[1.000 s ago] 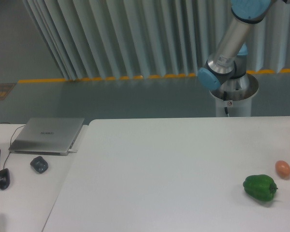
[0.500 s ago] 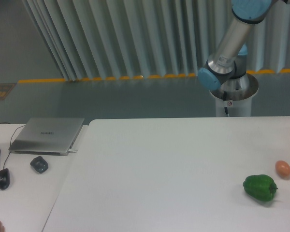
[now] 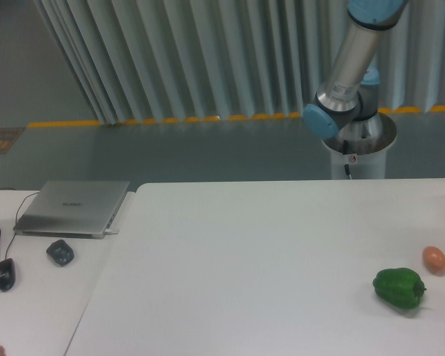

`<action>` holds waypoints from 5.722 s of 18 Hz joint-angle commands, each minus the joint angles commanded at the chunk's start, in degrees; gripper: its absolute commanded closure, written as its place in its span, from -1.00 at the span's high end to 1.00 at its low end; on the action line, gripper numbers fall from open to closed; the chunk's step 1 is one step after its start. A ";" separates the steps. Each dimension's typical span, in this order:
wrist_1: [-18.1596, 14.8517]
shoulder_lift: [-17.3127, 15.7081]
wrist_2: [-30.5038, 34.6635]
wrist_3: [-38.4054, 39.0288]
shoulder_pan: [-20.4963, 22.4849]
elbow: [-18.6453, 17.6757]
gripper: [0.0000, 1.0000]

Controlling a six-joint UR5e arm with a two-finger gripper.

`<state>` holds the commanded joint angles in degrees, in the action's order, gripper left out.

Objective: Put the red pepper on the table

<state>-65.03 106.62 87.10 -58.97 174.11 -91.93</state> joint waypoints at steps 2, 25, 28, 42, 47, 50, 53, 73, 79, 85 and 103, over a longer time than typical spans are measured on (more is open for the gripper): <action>-1.32 -0.71 -0.35 0.00 -1.49 0.00 0.10; -1.96 -10.30 -4.84 12.38 -37.52 -6.33 0.13; 0.69 -6.44 -2.64 14.15 -40.60 -5.54 0.13; 6.67 4.03 3.87 18.98 -46.06 -4.13 0.18; 6.93 4.38 4.39 19.07 -46.41 -4.13 0.18; 7.02 4.83 4.39 19.07 -46.50 -4.13 0.18; 7.11 5.27 4.83 19.16 -46.58 -4.13 0.19; 7.29 1.49 6.50 16.08 -48.08 -1.50 1.00; 1.49 -0.62 6.50 6.98 -43.61 0.35 1.00; 0.96 -0.80 4.67 -10.87 -35.79 2.01 1.00; -7.13 0.08 2.20 -37.53 -24.00 5.19 1.00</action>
<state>-72.16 106.70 89.30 -96.50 150.12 -86.75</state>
